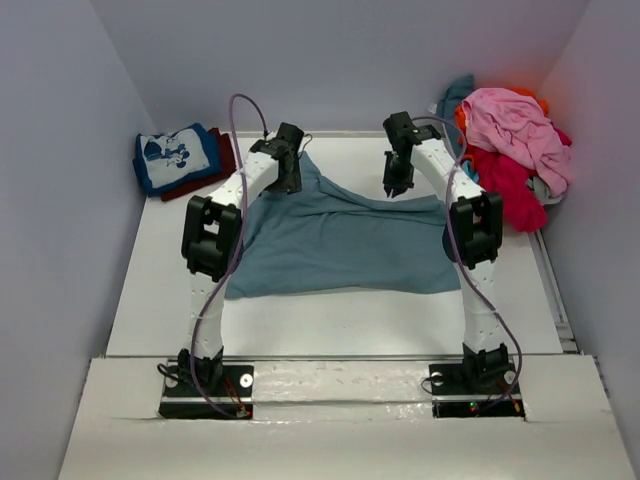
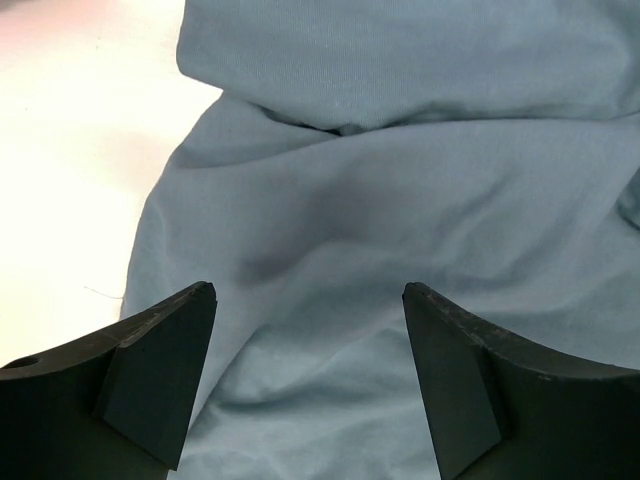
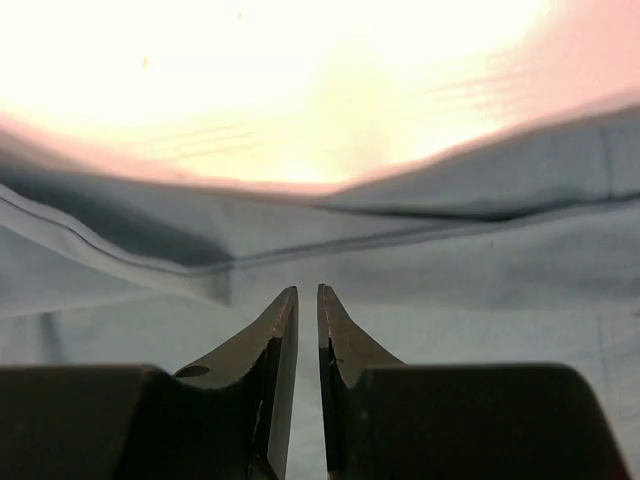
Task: Fold and stack the t-shirts
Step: Flatten out the tshirt
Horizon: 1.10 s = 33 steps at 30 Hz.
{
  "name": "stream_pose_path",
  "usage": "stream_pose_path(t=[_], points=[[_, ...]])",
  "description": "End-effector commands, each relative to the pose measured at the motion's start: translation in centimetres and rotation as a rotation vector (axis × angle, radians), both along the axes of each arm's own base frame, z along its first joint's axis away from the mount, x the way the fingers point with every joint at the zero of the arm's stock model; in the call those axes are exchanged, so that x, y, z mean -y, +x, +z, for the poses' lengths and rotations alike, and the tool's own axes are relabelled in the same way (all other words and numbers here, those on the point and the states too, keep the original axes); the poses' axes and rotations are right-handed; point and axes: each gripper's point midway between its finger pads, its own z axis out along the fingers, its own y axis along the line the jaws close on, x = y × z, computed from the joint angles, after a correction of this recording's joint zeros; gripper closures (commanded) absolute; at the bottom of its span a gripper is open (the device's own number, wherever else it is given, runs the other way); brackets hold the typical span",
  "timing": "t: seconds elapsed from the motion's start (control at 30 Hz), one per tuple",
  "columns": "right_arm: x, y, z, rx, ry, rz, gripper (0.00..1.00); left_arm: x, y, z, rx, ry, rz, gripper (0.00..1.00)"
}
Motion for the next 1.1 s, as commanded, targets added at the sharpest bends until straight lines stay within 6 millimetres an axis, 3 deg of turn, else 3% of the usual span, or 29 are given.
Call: stream_pose_path(t=[0.0,0.07,0.17,0.23,0.3,0.33,0.47,0.5,0.53,0.57,0.77,0.9,1.0,1.07], points=[[1.4,0.7,-0.2,-0.035,-0.027,-0.003,0.80,0.1,-1.0,-0.3,-0.033,-0.003,-0.016,0.12],[2.1,1.1,-2.0,-0.072,-0.018,-0.020,0.80,0.4,-1.4,-0.1,-0.045,-0.021,-0.023,0.12],[2.0,0.8,-2.4,-0.087,-0.013,-0.024,0.80,1.0,-2.1,1.2,-0.028,-0.020,-0.049,0.12],[1.8,0.9,-1.2,-0.064,0.002,-0.031,0.80,1.2,-2.6,2.6,-0.001,-0.022,-0.065,0.12],[1.9,0.0,-1.2,-0.071,0.007,-0.030,0.80,1.2,-3.7,2.5,-0.024,-0.011,-0.077,0.12],[2.0,-0.1,-0.1,-0.050,0.010,-0.031,0.80,1.4,-4.3,3.3,-0.014,-0.017,-0.086,0.12],[2.8,-2.4,-0.2,-0.093,-0.013,-0.039,0.80,2.0,-6.7,3.3,-0.050,-0.010,-0.128,0.12],[2.8,-2.2,0.6,-0.068,-0.006,-0.043,0.80,2.3,-7.2,3.1,-0.061,-0.010,-0.143,0.11],[3.0,-2.9,0.1,-0.083,-0.012,-0.045,0.80,2.2,-7.6,2.7,-0.081,-0.006,-0.149,0.11],[3.0,-2.6,0.8,-0.050,-0.004,-0.045,0.80,2.2,-8.5,1.4,-0.118,0.013,-0.156,0.11],[3.3,-3.4,-0.8,-0.100,-0.029,-0.044,0.79,1.9,-10.1,-2.5,-0.228,0.034,-0.186,0.12],[4.3,-2.6,-1.5,-0.081,-0.086,-0.059,0.77,2.5,-10.1,-2.4,-0.212,0.017,-0.195,0.12],[5.1,-1.4,-1.4,-0.070,-0.116,-0.089,0.67,3.2,-10.4,-2.5,-0.216,0.005,-0.218,0.12],[5.9,-0.8,-1.8,-0.075,-0.092,-0.139,0.66,2.9,-10.7,-2.8,-0.231,0.019,-0.218,0.12]])
